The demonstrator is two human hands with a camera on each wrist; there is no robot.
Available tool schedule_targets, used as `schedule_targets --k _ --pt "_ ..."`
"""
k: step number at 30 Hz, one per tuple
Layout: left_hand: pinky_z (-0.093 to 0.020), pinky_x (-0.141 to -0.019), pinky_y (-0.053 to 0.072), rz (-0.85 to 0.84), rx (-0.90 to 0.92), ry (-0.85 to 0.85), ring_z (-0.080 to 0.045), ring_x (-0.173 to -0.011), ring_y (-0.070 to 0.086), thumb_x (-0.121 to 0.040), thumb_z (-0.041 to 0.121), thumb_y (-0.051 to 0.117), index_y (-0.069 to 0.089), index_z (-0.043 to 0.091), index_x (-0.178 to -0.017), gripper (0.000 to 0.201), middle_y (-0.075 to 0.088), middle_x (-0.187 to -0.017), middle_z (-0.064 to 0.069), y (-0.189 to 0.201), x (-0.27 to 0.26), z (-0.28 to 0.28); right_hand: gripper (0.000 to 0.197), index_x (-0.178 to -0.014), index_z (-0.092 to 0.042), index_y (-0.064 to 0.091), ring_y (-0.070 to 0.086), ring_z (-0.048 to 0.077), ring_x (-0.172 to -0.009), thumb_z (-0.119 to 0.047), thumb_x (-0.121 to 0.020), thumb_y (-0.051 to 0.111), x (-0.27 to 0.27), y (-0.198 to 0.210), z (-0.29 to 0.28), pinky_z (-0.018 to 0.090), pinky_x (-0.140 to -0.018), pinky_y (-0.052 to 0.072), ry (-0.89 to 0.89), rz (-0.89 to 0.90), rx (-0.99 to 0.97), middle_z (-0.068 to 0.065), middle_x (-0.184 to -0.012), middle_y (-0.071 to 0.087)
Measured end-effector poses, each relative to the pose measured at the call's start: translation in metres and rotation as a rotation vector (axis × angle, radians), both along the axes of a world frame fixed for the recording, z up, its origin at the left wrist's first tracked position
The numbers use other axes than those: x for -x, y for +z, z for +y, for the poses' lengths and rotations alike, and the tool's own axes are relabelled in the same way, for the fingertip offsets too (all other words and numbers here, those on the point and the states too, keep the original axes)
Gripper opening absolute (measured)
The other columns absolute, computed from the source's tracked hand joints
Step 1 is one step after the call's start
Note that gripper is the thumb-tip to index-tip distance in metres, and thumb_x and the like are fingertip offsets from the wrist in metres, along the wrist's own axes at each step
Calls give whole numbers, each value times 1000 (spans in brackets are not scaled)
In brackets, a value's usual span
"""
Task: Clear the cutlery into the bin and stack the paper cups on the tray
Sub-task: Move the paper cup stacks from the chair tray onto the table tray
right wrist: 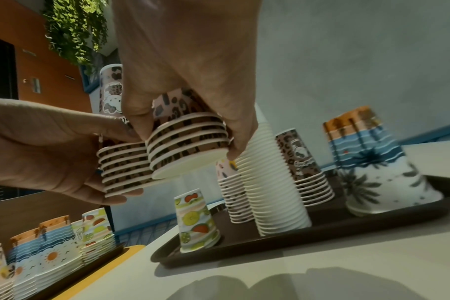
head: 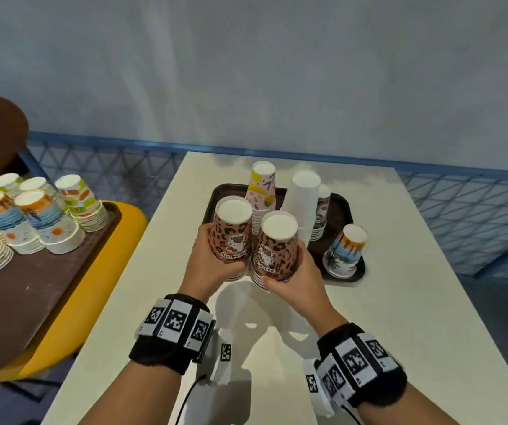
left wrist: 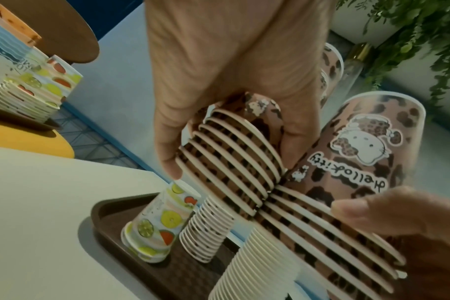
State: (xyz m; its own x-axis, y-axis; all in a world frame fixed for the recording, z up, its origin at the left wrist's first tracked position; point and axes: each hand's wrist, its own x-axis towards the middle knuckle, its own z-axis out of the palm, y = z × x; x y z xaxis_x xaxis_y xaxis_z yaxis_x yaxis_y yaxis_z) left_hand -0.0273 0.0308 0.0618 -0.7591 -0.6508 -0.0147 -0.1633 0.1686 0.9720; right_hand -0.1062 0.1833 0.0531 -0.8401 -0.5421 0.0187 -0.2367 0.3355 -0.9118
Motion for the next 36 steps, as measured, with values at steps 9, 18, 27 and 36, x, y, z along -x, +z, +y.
schedule_targets --k 9,18,27,36 --pt "-24 -84 49 12 -19 -97 3 -94 58 -51 16 83 40 34 -108 73 59 -100 16 5 24 23 86 -129 -26 39 52 11 -115 -30 -55 84 14 6 31 26 -96 43 -59 -34 -4 2 -130 54" --pt "-29 -88 47 -14 -37 -132 -7 -100 58 -54 18 83 40 23 -117 77 59 -114 0 5 38 24 73 -126 -20 44 54 10 -105 -7 -64 82 67 54 68 9 -80 42 -238 26 75 -4 -112 57" --pt "-21 -83 47 1 -10 -49 6 -97 56 -54 18 82 38 25 -119 78 58 -104 15 18 48 48 81 -134 -13 37 50 22 -123 -16 -66 81 178 73 36 31 -101 40 -129 112 21 8 -134 53" --pt "-15 -78 45 14 62 48 17 -85 56 -58 9 84 38 44 -97 69 55 -99 23 26 54 77 83 -133 -10 37 50 29 -124 -21 -65 82 227 37 3 42 -106 41 11 79 -123 12 -134 53"
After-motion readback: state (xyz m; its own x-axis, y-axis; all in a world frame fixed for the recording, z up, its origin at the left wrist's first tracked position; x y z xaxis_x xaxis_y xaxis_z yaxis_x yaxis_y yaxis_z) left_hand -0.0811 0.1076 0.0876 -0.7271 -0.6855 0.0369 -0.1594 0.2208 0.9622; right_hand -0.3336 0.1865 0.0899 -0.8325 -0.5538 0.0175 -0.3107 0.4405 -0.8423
